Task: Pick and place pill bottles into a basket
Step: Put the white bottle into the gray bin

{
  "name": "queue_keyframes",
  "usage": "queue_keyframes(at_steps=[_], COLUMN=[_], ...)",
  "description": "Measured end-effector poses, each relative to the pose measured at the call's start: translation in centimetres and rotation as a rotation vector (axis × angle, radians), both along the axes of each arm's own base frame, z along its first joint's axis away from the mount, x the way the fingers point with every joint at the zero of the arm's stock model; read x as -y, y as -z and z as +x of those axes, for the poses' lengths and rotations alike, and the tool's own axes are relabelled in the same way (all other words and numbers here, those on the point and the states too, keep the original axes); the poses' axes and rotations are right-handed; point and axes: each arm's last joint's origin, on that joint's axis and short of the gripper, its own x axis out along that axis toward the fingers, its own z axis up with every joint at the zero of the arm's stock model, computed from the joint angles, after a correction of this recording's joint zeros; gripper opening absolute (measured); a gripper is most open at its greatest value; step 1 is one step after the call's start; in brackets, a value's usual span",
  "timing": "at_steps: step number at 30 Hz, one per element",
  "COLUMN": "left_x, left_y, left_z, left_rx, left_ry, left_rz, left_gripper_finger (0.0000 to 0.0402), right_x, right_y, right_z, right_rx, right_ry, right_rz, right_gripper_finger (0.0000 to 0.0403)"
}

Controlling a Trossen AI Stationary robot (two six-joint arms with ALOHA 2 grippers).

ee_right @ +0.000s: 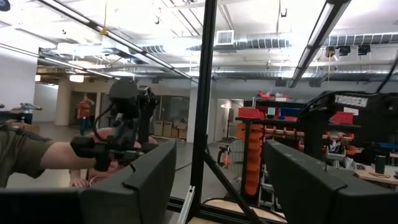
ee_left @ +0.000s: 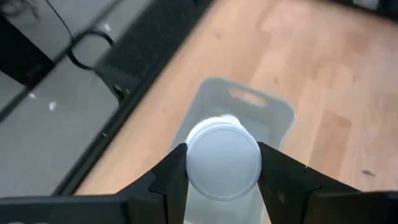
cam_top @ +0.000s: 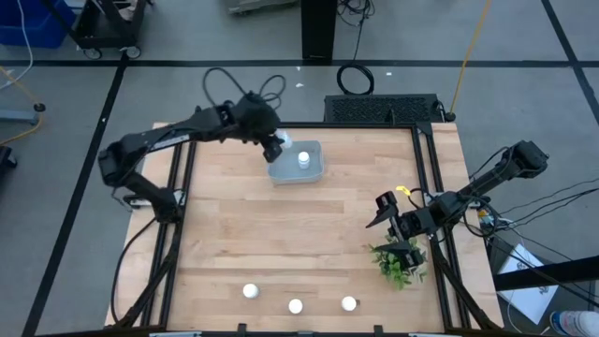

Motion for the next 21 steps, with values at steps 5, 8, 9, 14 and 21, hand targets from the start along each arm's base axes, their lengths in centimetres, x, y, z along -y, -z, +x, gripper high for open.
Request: queue_keyframes(at_steps=[5,8,9,14,21], left_x=[-1.0,-1.9,-2.2,-3.4,-3.7], left_y=[0.9,2.4,2.9,4.6,5.4], left_z=[1.5,2.0,2.2,2.6,2.9], left_rx=[-0.125,-0.206,-0.218,-0.248,-0.274], left_ry=[0.019,0.003,-0.001,-0.008,-0.007], left_rz=[-0.055,-0.101,-0.112,-0.147,-0.135], left_gripper_finger=[0.0169,0.0193,0.0198,0.0174,0.0095], right_x=[0.0,0.0,0.0,0.0,0.0], right_y=[0.0,0.1,0.0,0.1,0.1], right_z=[0.0,0.0,0.0,0.0,0.1], right_rx=[-0.005,-0.005,-0.005,-0.006,-0.015], right_ry=[0.0,0.0,0.0,0.0,-0.001], right_rz=[-0.003,-0.003,-0.003,-0.003,-0.006], right_gripper_finger=[0.0238,0.0238,0.0238,0.0238,0.0238])
